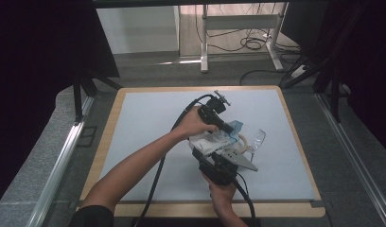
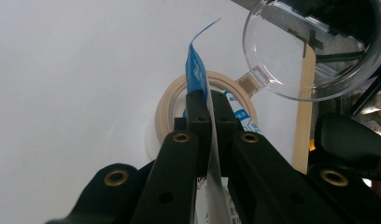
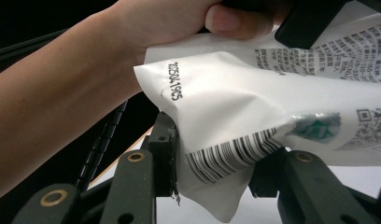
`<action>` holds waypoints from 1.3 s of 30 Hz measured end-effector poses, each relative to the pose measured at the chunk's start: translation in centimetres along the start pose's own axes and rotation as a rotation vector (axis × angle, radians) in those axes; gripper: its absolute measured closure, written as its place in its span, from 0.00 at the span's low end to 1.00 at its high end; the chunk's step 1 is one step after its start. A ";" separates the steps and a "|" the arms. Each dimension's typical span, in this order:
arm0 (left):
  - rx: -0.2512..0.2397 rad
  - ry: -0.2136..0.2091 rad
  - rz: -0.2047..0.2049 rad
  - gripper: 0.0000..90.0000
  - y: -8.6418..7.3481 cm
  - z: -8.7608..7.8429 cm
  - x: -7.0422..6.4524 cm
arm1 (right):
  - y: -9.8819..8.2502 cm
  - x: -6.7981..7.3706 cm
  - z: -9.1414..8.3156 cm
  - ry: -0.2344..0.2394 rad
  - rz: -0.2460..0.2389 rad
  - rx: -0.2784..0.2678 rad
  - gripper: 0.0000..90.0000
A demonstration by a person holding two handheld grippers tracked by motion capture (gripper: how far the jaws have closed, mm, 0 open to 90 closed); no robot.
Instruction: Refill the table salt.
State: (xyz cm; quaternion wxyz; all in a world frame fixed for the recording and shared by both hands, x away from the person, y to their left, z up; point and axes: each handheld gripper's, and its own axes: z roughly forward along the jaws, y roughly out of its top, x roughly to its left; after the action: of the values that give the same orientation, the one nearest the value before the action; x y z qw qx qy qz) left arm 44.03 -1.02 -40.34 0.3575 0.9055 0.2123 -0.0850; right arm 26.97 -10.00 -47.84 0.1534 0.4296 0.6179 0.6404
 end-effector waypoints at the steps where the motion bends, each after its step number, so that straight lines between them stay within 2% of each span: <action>1: 0.000 0.000 0.000 1.00 0.0 0.0 0.0 | 0.0 0.0 0.0 0.000 0.000 0.000 0.68; 26: -0.017 -0.001 0.000 1.00 -0.5 0.0 0.3 | -0.7 -0.3 0.2 0.006 -0.018 0.018 0.68; 39: -0.030 -0.001 0.000 1.00 -0.9 0.0 0.3 | -1.3 -0.7 0.1 0.027 -0.024 0.024 0.68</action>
State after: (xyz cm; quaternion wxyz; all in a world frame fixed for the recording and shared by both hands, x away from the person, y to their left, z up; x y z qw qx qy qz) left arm 43.89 -0.31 -41.00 0.3710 0.9000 0.2132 -0.0824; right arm 27.04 -10.18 -49.36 0.1475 0.4151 0.6329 0.6367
